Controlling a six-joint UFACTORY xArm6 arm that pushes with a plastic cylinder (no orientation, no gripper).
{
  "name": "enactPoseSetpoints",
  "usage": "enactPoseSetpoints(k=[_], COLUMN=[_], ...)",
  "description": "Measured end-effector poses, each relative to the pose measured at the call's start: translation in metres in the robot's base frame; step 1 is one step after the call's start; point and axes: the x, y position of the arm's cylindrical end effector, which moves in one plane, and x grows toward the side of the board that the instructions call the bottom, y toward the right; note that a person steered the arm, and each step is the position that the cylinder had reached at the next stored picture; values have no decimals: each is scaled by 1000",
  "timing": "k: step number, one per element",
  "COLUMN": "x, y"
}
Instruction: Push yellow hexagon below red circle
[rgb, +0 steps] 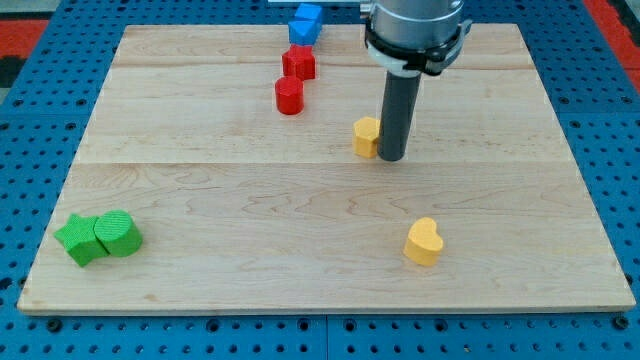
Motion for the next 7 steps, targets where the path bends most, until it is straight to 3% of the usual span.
enactPoseSetpoints(k=[2,7], x=[-23,-41], y=[-31,-15])
